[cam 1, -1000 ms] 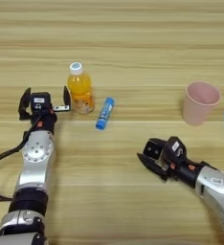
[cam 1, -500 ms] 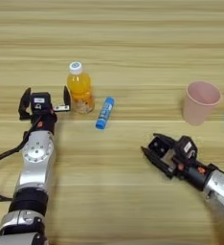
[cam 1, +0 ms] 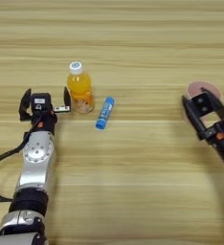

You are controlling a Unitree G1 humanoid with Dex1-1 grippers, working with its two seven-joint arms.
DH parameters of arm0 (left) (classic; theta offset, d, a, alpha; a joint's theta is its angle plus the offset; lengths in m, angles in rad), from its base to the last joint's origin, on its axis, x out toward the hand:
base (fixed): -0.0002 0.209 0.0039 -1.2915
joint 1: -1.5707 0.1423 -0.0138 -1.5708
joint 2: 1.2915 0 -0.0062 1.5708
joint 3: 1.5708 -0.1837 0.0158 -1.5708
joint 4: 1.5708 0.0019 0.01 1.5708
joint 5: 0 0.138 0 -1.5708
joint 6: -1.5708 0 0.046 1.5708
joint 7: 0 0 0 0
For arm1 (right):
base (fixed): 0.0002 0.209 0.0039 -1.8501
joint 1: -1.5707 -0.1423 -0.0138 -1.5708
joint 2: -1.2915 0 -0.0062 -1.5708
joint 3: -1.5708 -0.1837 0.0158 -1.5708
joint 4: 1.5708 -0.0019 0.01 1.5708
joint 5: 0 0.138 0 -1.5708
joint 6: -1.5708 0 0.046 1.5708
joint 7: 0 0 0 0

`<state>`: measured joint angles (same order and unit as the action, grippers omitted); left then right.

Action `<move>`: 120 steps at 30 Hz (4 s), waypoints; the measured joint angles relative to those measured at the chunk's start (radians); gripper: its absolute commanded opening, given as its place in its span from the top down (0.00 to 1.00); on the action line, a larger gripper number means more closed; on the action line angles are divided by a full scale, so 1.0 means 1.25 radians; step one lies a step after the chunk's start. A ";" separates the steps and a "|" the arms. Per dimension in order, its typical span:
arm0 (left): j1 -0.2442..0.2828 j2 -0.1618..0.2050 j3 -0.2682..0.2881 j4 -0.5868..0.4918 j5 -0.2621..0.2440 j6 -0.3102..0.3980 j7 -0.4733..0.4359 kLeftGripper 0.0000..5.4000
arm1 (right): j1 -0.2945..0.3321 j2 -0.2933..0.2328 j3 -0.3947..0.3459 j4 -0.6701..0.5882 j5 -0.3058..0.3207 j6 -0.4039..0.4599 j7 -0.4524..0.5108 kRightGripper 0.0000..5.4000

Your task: Move the objects on the table

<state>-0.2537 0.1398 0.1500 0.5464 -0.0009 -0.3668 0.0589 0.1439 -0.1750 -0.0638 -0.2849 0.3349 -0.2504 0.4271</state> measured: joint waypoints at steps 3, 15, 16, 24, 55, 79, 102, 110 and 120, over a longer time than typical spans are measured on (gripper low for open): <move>0.000 0.000 0.000 0.004 0.000 0.000 0.000 0.00 | -0.022 0.011 -0.054 0.009 -0.007 -0.026 -0.055 0.54; 0.000 0.000 0.000 0.008 0.000 0.000 0.001 0.00 | -0.103 -0.011 -0.230 0.212 -0.196 0.007 -0.341 0.54; 0.000 0.000 0.000 0.008 0.000 0.000 0.001 0.00 | -0.105 -0.014 -0.232 0.228 -0.200 0.023 -0.350 0.54; 0.000 0.000 0.000 0.012 0.000 0.000 0.001 0.00 | -0.125 -0.027 -0.220 0.329 -0.209 0.129 -0.355 0.54; 0.000 0.000 0.001 0.012 -0.001 0.000 0.000 0.00 | -0.171 -0.046 -0.235 0.459 -0.149 0.246 -0.347 0.54; 0.000 0.001 0.001 0.012 -0.001 0.000 0.000 0.00 | -0.164 -0.043 -0.224 0.378 -0.162 0.103 -0.352 0.09; -0.001 0.001 0.002 0.012 -0.001 -0.001 0.000 0.00 | -0.015 -0.062 -0.088 0.148 -0.215 0.255 -0.229 0.00; -0.001 0.001 0.002 0.012 -0.001 -0.001 0.000 0.00 | 0.002 -0.068 -0.047 0.119 -0.216 0.278 -0.185 0.00; -0.001 0.001 0.002 0.012 -0.001 -0.001 0.001 0.00 | 0.011 -0.071 0.022 0.111 -0.233 0.277 -0.131 0.00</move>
<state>-0.2544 0.1405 0.1520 0.5617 -0.0016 -0.3679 0.0598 0.1574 -0.2636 -0.0364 -0.1467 0.0433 0.0961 0.2633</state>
